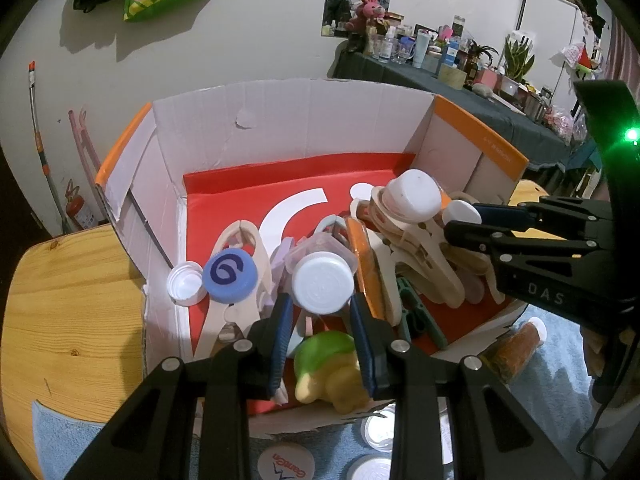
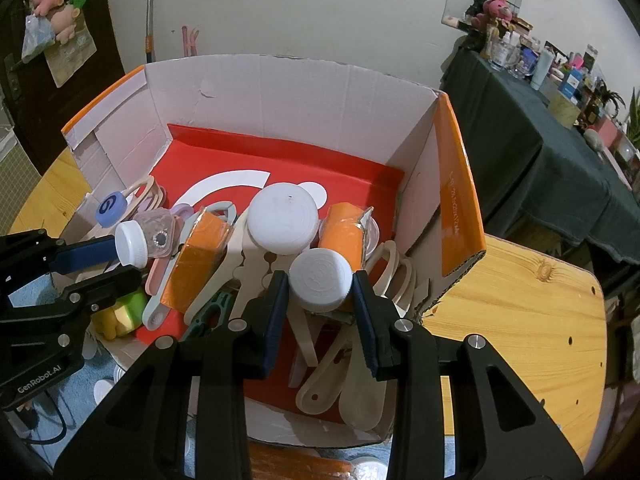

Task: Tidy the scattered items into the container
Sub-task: 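Lower both white caps into the box and open both tools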

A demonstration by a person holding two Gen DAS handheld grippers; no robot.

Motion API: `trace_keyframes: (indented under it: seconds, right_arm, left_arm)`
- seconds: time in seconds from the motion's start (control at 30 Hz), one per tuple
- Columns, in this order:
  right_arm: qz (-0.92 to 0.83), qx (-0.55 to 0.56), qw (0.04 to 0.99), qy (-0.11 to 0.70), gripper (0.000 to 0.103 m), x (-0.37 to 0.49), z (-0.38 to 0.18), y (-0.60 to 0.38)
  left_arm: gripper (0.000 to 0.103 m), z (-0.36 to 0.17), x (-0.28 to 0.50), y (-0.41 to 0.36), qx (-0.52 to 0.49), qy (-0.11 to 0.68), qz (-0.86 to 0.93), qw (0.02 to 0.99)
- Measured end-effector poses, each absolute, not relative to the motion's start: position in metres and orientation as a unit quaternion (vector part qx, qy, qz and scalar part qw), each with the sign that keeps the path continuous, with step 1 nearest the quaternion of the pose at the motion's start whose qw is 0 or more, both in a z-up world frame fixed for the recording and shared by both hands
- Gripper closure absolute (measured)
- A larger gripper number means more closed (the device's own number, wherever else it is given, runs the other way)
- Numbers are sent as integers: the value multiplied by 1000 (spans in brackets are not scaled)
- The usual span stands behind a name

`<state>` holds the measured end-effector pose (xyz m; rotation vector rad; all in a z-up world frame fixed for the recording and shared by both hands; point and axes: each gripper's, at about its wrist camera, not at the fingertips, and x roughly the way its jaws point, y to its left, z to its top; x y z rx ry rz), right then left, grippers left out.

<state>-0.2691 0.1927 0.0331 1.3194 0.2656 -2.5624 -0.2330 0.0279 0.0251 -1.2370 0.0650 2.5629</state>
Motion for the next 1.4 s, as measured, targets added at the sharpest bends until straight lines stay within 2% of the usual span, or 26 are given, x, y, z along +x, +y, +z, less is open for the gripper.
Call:
trace_keyframes:
  seconds: [0.27,0.43,0.87,1.1,1.4]
  right_arm:
    - [-878,454,121,89,70,-268,34,193]
    - [-881,449,123,89,59,-268,35,191]
    - [-882,446,118,92,58,-268,37,189]
    - [-886,438,120,93,49,-267,39,188]
    - [-888,434,122,92,47,-263,44,186]
  left_arm:
    - [70,26,-232,30,-430,22,890,149]
    - [70,27,-231,31,-427,24,892,150]
    - [67,29,-230,30,-425,20,892,151]
    - [62,32,-228,28,-422,17,893,153]
    - [61,34,-227,27,-421,15,894,156]
